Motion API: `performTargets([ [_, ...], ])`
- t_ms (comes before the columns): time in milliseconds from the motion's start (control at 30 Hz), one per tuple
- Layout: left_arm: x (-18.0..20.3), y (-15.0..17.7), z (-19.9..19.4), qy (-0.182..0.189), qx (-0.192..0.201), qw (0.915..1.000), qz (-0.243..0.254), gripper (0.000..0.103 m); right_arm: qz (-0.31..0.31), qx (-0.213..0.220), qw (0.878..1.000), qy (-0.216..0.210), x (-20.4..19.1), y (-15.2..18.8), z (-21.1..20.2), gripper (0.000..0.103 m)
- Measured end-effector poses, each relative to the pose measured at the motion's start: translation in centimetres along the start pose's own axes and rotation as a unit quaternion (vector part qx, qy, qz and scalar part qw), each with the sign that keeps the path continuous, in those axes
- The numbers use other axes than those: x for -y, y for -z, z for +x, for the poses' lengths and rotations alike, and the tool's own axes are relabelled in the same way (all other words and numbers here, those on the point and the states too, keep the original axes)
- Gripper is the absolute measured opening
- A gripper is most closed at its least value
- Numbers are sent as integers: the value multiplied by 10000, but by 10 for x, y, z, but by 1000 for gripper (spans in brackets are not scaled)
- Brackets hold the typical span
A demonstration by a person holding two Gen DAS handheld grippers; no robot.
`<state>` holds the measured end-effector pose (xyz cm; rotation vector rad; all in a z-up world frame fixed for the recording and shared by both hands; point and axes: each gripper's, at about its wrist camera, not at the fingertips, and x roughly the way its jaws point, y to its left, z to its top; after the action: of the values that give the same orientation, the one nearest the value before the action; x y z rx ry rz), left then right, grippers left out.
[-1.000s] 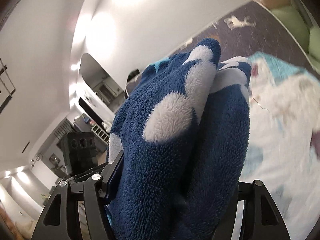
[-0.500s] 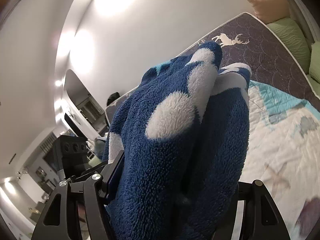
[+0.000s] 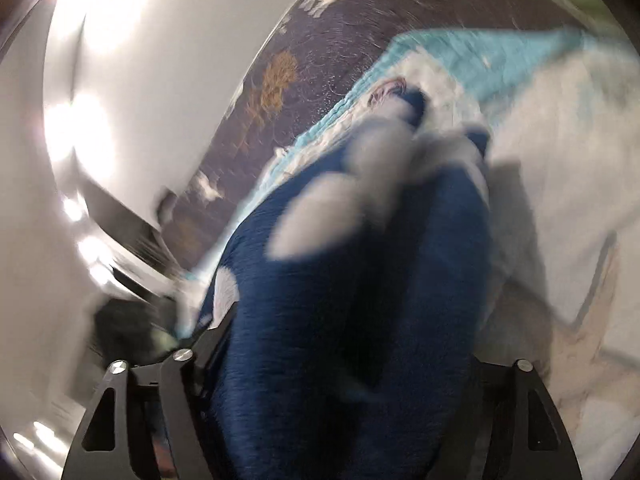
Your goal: Fold small clothes
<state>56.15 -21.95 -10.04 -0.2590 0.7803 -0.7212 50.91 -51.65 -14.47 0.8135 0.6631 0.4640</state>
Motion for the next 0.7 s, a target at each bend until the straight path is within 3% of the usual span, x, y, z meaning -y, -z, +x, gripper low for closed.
performTargets([
  [100,6,0,-12,-183,84,9998,33,95,-416,76,9980,477,-14,2,-9,86],
  [233,18,-5,-37,-623,187,9975,265,96,-81,144,9969,768,-21,12,-27,86],
  [333,28,-9,-65,-855,219,9948,513,99,-131,241,9914,1282,-47,21,-58,86],
  [433,50,2,-102,-1079,290,9905,805,100,-572,224,9746,2154,-85,31,-83,86],
  [533,78,20,-148,-1179,403,9862,1089,100,-1390,421,9404,3075,-152,71,-117,86],
  [633,107,39,-198,-1145,560,9848,1178,101,-1995,773,9109,3527,-207,111,-146,87],
  [700,128,54,-230,-1226,712,9815,1288,101,-2168,957,9053,3526,-243,138,-168,87],
])
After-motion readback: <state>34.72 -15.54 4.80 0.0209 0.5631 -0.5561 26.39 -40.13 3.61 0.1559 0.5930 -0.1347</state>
